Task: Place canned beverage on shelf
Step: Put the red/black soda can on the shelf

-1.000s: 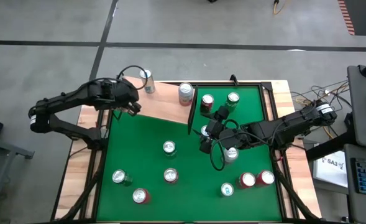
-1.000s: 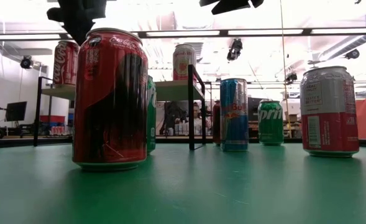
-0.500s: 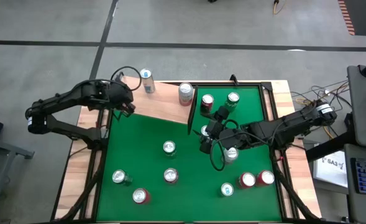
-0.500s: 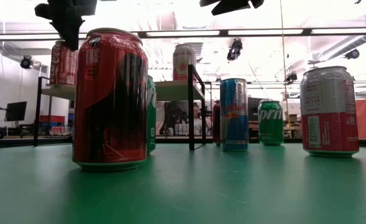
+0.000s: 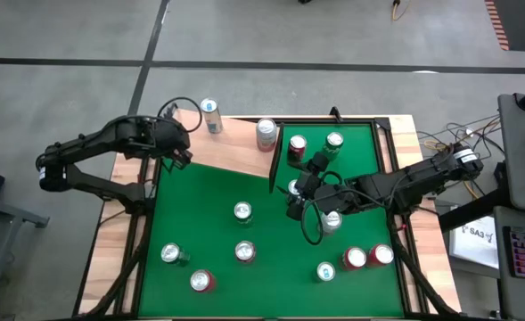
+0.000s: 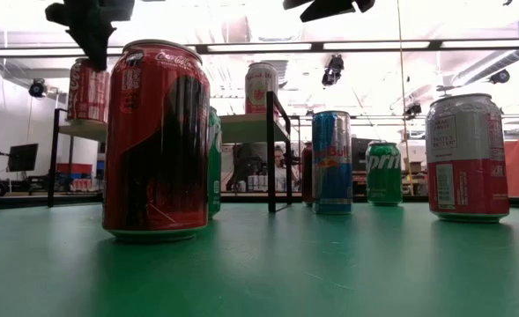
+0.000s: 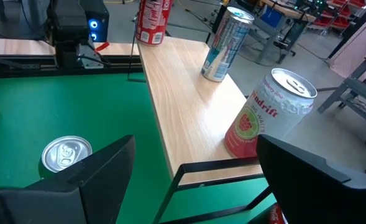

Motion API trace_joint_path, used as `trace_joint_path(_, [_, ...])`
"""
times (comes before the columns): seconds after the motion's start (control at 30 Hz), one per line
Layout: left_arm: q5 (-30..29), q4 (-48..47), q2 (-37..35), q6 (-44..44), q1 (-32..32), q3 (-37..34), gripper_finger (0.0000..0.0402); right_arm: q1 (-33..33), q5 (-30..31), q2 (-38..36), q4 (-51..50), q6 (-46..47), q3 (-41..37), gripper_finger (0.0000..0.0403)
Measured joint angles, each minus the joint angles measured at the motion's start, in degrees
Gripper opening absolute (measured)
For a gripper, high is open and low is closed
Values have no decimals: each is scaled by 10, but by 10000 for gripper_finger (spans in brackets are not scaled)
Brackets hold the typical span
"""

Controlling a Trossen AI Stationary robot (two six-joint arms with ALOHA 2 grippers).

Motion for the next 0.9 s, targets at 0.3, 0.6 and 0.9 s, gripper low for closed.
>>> trace_joint_path(0.3, [-34,38,-1,-1,-79,8,0,1,0,0,3,5,0,325])
trace_joint_path(0.6, [-90,120,-2,-1,-226,10,0,19,-16,0,13,25,3,325])
trace_joint_path(0.9, [-93,164,-2,-2,-315,10,0,46,-23,-1,16,25,39,325])
